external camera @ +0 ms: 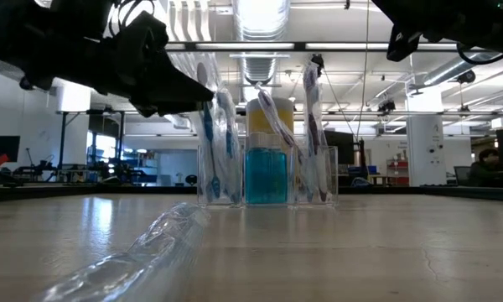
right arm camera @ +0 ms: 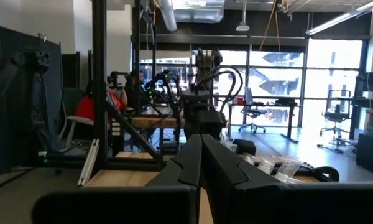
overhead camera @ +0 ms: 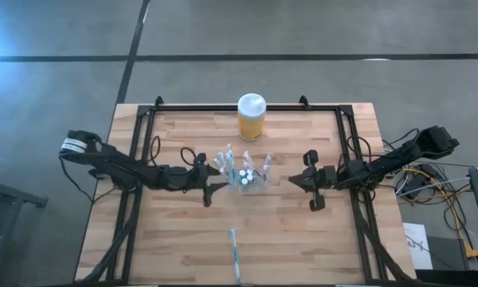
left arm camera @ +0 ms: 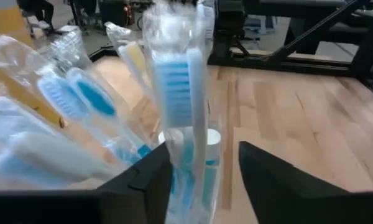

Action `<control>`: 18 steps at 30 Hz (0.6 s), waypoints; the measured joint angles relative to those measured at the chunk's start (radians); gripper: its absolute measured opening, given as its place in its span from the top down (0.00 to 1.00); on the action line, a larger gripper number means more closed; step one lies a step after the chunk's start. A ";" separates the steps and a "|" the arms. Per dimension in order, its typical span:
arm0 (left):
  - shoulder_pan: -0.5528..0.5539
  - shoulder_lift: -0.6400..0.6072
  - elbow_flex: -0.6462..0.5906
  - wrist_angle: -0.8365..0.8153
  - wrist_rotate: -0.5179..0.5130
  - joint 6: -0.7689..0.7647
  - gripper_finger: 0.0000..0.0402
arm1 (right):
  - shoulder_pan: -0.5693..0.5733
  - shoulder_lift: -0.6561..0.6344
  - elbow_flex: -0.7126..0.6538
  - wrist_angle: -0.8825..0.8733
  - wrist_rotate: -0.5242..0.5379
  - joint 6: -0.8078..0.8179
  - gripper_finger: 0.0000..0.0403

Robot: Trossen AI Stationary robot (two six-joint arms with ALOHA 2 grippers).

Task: Pick & Place toothbrushing station
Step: Put the blue toothbrush into the transparent organizer

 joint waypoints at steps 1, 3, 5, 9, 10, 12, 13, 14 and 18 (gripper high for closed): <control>0.000 -0.019 0.000 -0.024 0.000 -0.004 0.52 | 0.000 0.000 0.000 0.000 0.000 0.000 0.98; 0.000 -0.061 0.001 -0.081 0.001 -0.022 0.48 | 0.000 0.000 0.000 -0.003 0.000 -0.002 0.98; 0.000 -0.111 0.001 -0.156 0.005 -0.046 0.44 | 0.000 0.000 0.000 -0.004 0.000 -0.006 0.98; -0.001 -0.246 0.001 -0.344 0.041 -0.085 0.40 | 0.000 0.000 0.000 -0.005 0.000 -0.022 0.98; -0.002 -0.286 0.001 -0.405 0.063 -0.088 0.40 | 0.000 0.000 0.000 -0.006 0.000 -0.026 0.98; -0.004 -0.366 0.001 -0.511 0.110 -0.089 0.39 | 0.000 0.000 0.000 -0.009 0.000 -0.030 0.98; -0.005 -0.410 0.001 -0.556 0.135 -0.089 0.39 | 0.000 0.000 0.000 -0.016 0.000 -0.030 0.98; -0.006 -0.454 0.001 -0.599 0.163 -0.086 0.39 | 0.000 0.000 0.000 -0.025 0.000 -0.031 0.98; -0.015 -0.648 0.001 -0.743 0.283 -0.023 0.40 | 0.000 0.000 0.000 -0.077 -0.001 0.005 0.98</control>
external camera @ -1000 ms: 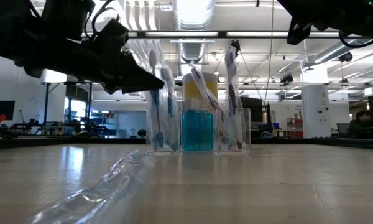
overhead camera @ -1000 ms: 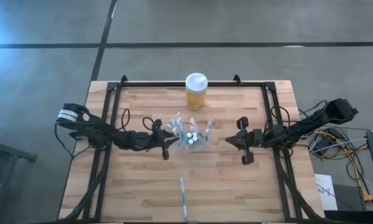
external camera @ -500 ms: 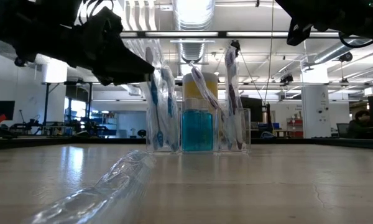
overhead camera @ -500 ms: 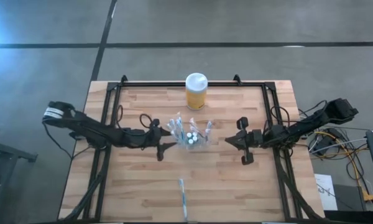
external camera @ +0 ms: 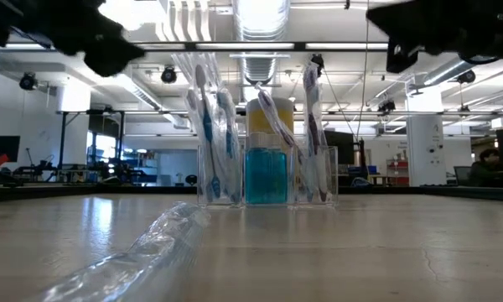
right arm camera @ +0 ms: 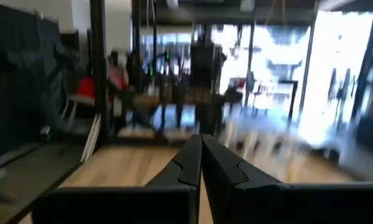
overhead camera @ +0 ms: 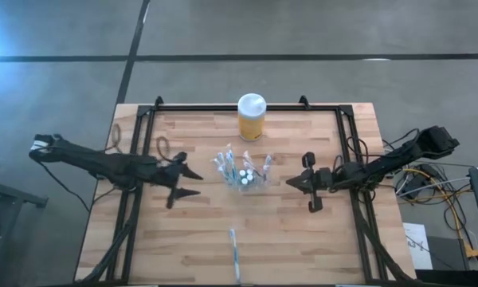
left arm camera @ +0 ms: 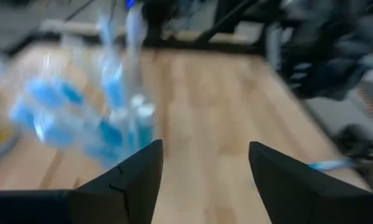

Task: Pick & Place toothbrushing station
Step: Put the blue toothbrush into the transparent organizer

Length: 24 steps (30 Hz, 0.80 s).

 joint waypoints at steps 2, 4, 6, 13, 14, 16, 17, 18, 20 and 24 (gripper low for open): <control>-0.008 -0.106 -0.009 -0.032 0.031 0.039 0.42 | 0.000 0.000 0.004 -0.086 0.000 0.065 0.98; -0.012 -0.207 -0.034 -0.053 0.038 0.068 0.47 | 0.000 0.001 0.016 -0.201 0.022 0.159 0.98; -0.012 -0.294 -0.061 -0.072 0.035 0.073 0.55 | 0.000 0.001 0.048 -0.337 0.060 0.287 0.98; -0.011 -0.493 -0.122 -0.141 0.029 0.103 0.96 | 0.036 0.042 0.263 -0.876 0.069 0.620 0.98; -0.011 -0.510 -0.129 -0.137 0.030 0.104 0.97 | 0.046 0.061 0.296 -0.943 0.069 0.655 0.98; -0.011 -0.538 -0.144 -0.161 0.031 0.106 0.97 | 0.068 0.108 0.360 -1.025 0.069 0.726 0.98; -0.011 -0.548 -0.145 -0.165 0.031 0.106 0.97 | 0.080 0.133 0.389 -1.052 0.069 0.762 0.98; -0.011 -0.559 -0.144 -0.163 0.031 0.106 0.97 | 0.094 0.160 0.419 -1.073 0.069 0.794 0.98; -0.011 -0.579 -0.144 -0.171 0.032 0.106 0.98 | 0.120 0.225 0.478 -1.088 0.070 0.851 0.98; -0.011 -0.602 -0.142 -0.202 0.033 0.107 0.99 | 0.161 0.369 0.607 -1.087 0.076 0.918 0.96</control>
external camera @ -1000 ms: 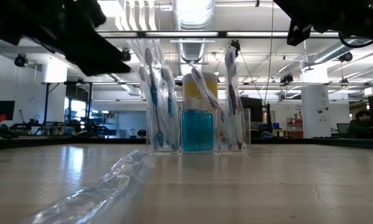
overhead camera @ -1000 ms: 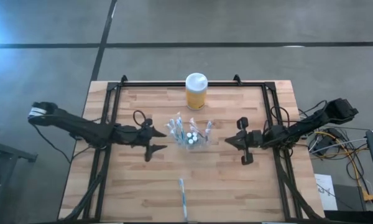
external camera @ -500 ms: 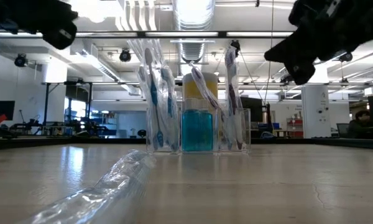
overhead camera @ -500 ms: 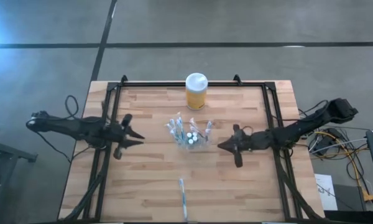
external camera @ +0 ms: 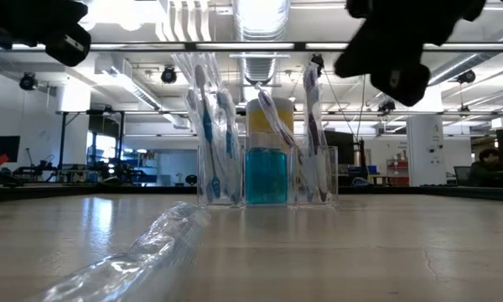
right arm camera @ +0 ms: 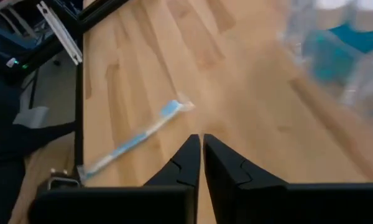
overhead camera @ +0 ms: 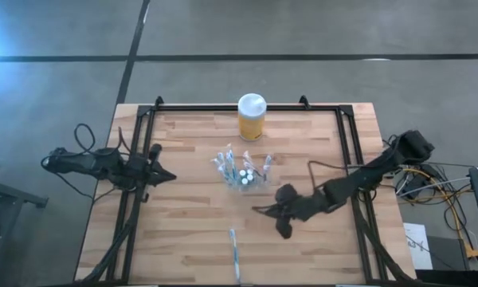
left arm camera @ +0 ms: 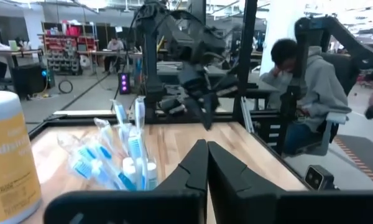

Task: Pick & Place toothbrushing station
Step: Put the blue toothbrush into the transparent organizer

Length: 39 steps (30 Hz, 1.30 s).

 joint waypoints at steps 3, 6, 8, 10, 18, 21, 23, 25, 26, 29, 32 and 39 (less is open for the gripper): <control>0.000 -0.011 0.000 -0.018 0.002 0.001 0.97 | 0.006 0.110 0.102 -0.004 0.000 0.029 0.91; 0.000 -0.014 0.000 -0.040 0.003 0.002 0.96 | 0.012 0.227 0.227 -0.037 0.003 0.051 0.83; 0.000 -0.015 -0.005 -0.038 0.005 0.003 0.96 | 0.013 0.307 0.323 -0.079 0.003 0.079 0.77; 0.000 -0.014 -0.011 -0.040 0.011 0.003 0.97 | 0.013 0.388 0.423 -0.157 0.001 0.137 0.71; 0.000 -0.015 -0.013 -0.039 0.042 -0.006 0.98 | 0.012 0.664 0.855 -0.543 -0.098 0.426 0.57; 0.000 -0.015 -0.013 -0.039 0.052 -0.006 0.98 | 0.013 0.754 1.003 -0.639 -0.123 0.468 0.54; 0.000 -0.015 -0.013 -0.039 0.060 -0.006 0.98 | 0.013 0.810 1.099 -0.712 -0.134 0.523 0.53; 0.000 -0.015 -0.013 -0.039 0.078 -0.007 0.98 | 0.013 0.865 1.196 -0.799 -0.136 0.577 0.52; 0.000 -0.015 -0.013 -0.039 0.090 -0.007 0.98 | 0.013 0.894 1.246 -0.840 -0.136 0.589 0.52; 0.000 -0.015 -0.013 -0.037 0.113 -0.007 0.98 | 0.012 0.974 1.365 -0.925 -0.159 0.598 0.51; 0.000 -0.016 -0.013 -0.033 0.120 -0.007 0.98 | 0.010 1.047 1.467 -0.977 -0.210 0.597 0.51; 0.000 -0.016 -0.013 -0.031 0.122 -0.002 0.99 | -0.005 1.139 1.554 -1.106 -0.236 0.603 0.51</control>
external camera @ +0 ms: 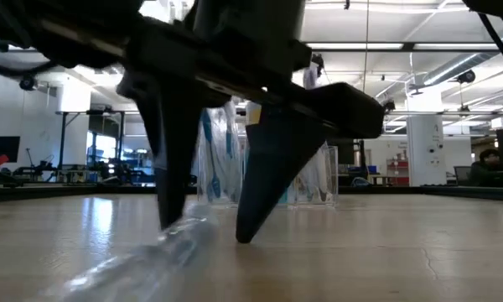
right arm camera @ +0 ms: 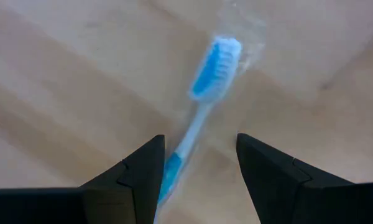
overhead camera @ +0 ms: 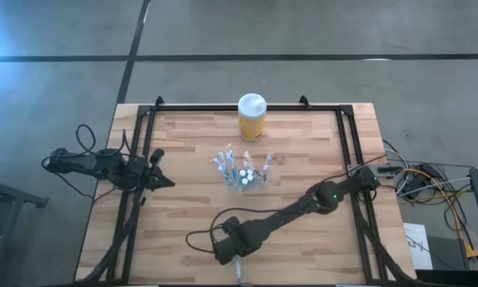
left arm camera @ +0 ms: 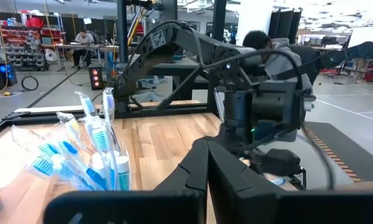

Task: Pick & Place toothbrushing station
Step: Put the blue toothbrush into the transparent organizer

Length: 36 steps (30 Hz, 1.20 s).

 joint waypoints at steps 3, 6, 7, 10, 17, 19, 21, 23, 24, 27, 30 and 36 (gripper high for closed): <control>0.000 0.000 0.000 -0.001 0.000 0.000 0.98 | -0.007 0.004 -0.018 -0.023 -0.001 -0.003 0.51; 0.000 0.000 0.000 -0.006 0.000 0.000 0.97 | -0.011 0.003 -0.029 -0.021 0.003 -0.039 0.51; 0.000 0.000 0.000 -0.007 0.000 0.000 0.97 | -0.013 0.002 -0.031 -0.021 0.005 -0.052 0.51; 0.000 0.000 0.000 -0.007 0.000 0.001 0.98 | -0.014 0.002 -0.033 -0.024 0.024 -0.121 0.54; 0.000 0.000 0.000 -0.007 0.000 0.004 0.97 | -0.028 0.003 -0.031 -0.043 0.065 -0.247 0.79; 0.000 0.000 0.000 -0.007 -0.001 0.016 0.97 | -0.033 0.003 -0.031 -0.037 0.076 -0.284 0.89; 0.000 0.000 0.000 -0.007 -0.003 0.023 0.97 | -0.037 0.002 -0.030 -0.032 0.086 -0.329 0.95; 0.000 0.000 0.000 -0.006 -0.004 0.024 0.98 | -0.041 0.000 -0.021 -0.034 0.113 -0.371 0.96; 0.000 0.000 0.000 -0.006 -0.004 0.024 0.98 | -0.041 0.000 -0.012 -0.034 0.143 -0.394 0.96; 0.000 0.000 0.000 -0.006 -0.004 0.024 0.99 | -0.042 -0.017 0.018 -0.026 0.224 -0.469 0.97; 0.000 0.000 0.000 -0.007 -0.004 0.024 0.98 | -0.034 -0.086 0.011 0.002 0.304 -0.537 0.98; 0.000 0.000 0.000 0.001 0.000 0.049 0.99 | 0.022 -0.222 0.012 0.092 0.500 -0.826 0.98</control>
